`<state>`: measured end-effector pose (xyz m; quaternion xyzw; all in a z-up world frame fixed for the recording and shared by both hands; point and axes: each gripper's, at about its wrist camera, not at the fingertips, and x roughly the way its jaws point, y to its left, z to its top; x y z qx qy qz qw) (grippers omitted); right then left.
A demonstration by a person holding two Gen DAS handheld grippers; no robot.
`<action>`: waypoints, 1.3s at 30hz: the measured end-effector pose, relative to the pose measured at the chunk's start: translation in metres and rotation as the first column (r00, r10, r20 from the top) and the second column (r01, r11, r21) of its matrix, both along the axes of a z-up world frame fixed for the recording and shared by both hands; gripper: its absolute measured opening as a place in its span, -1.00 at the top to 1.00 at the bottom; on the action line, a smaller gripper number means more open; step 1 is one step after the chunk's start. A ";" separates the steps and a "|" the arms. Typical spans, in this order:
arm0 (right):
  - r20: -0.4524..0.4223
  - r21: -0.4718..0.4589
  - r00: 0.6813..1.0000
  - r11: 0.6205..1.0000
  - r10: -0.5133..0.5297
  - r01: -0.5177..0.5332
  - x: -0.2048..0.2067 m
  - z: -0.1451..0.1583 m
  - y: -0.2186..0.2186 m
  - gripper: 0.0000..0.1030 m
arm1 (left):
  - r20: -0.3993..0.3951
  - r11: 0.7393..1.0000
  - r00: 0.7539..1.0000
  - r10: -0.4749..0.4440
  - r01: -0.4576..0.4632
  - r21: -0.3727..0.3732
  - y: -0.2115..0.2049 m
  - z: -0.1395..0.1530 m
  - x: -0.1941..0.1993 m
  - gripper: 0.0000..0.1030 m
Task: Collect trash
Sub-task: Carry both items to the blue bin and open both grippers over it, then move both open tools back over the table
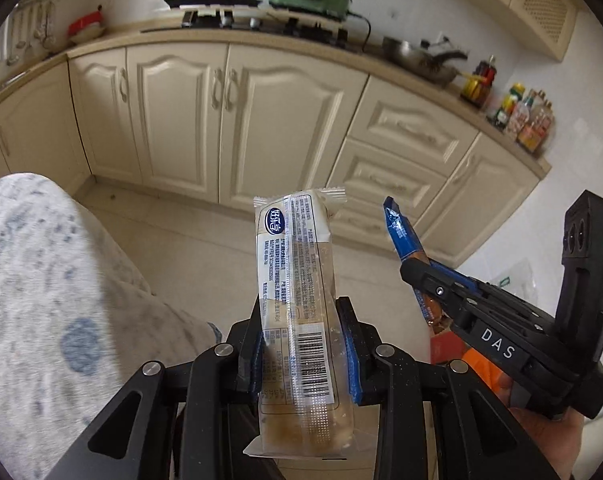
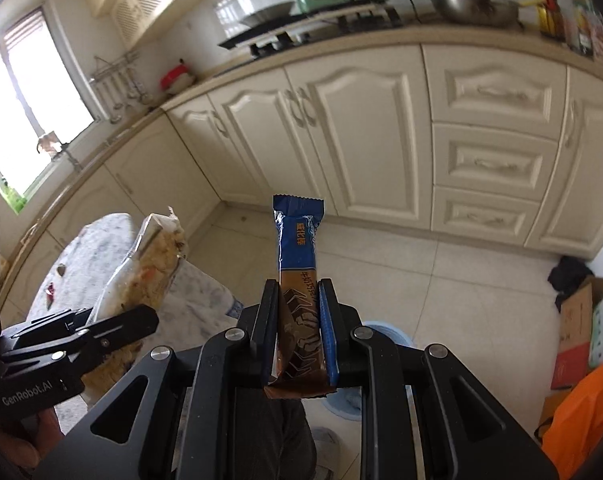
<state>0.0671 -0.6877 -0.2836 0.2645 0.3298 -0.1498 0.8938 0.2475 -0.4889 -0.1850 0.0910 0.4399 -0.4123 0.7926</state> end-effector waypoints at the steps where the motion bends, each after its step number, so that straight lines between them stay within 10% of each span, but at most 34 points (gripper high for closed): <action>1: -0.010 0.012 1.000 1.000 -0.005 0.005 0.001 -0.007 -0.004 0.63 | -0.011 1.000 1.000 -0.005 0.005 0.012 -0.010 -0.006 0.003 0.46; 8: -0.055 0.068 0.998 0.997 -0.024 0.027 0.009 -0.042 -0.026 0.61 | -0.071 0.996 0.997 -0.022 0.028 0.085 -0.074 -0.044 0.039 0.43; 10: -0.070 0.082 0.997 0.995 -0.043 0.048 0.012 -0.053 -0.035 0.57 | -0.069 0.994 0.997 -0.013 0.021 0.111 -0.093 -0.056 0.051 0.24; 12: -0.098 0.101 0.994 0.993 -0.052 0.062 0.015 -0.064 -0.043 0.49 | -0.062 0.991 0.998 0.005 0.004 0.136 -0.108 -0.066 0.056 -0.40; 22: -0.104 0.146 0.988 0.981 -0.110 0.125 0.002 -0.077 -0.052 -1.00 | 0.076 0.992 0.995 0.064 -0.072 0.107 -0.115 -0.047 0.043 -0.97; 31: -0.032 0.107 0.996 0.991 -0.081 0.084 0.009 -0.032 -0.022 -1.00 | 0.196 0.993 0.975 0.107 -0.116 0.032 -0.066 -0.013 -0.006 -0.97; 39: 0.055 0.037 0.998 0.999 0.009 -0.011 0.032 0.027 0.027 -1.00 | 0.236 0.975 0.946 0.222 -0.213 -0.066 0.067 0.032 -0.037 -0.97</action>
